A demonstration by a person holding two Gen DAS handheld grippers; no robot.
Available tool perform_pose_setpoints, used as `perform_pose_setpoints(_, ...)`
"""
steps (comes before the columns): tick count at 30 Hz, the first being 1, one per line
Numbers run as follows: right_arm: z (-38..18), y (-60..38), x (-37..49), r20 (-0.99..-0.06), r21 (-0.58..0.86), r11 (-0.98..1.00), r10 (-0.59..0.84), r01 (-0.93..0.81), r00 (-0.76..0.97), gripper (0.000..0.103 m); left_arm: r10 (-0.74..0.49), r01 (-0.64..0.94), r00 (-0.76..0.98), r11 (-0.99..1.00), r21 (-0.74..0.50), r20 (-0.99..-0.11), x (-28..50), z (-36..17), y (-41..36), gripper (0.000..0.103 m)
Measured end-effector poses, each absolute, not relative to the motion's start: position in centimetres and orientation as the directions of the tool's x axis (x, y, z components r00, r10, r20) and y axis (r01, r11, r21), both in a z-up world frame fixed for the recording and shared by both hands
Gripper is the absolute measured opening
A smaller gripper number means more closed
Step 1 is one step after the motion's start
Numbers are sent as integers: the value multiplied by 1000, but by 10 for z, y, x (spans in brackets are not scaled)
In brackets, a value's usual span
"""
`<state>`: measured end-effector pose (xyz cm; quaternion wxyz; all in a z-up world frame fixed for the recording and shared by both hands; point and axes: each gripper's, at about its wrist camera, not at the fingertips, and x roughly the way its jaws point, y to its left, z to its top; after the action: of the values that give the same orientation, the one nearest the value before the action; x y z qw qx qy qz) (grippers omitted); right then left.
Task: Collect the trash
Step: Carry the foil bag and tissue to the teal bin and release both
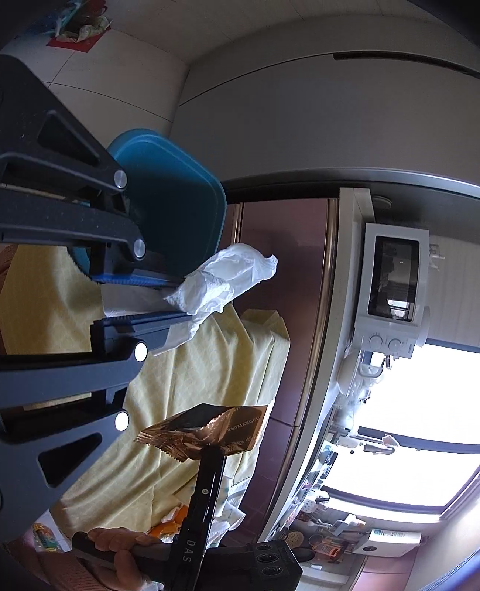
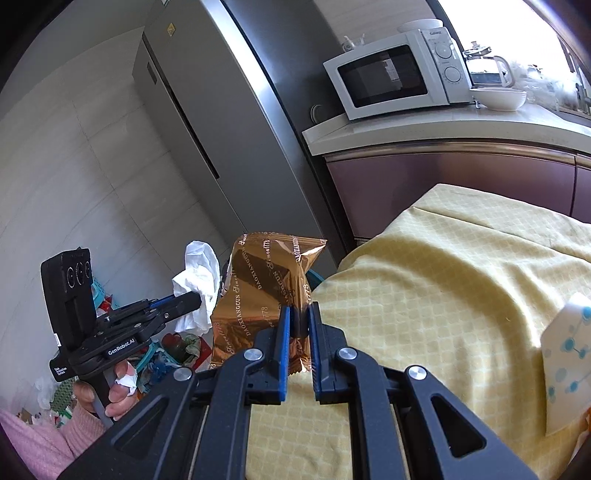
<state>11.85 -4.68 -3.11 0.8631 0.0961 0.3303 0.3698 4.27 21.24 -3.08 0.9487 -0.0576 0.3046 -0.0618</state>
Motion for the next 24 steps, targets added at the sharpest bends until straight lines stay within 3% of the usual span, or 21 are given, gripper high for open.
perform_pose_setpoints(24, -51, 50, 158, -623, 348, 718, 658, -603, 423, 9, -50, -42, 754, 991, -125, -655, 83, -75, 257, 14)
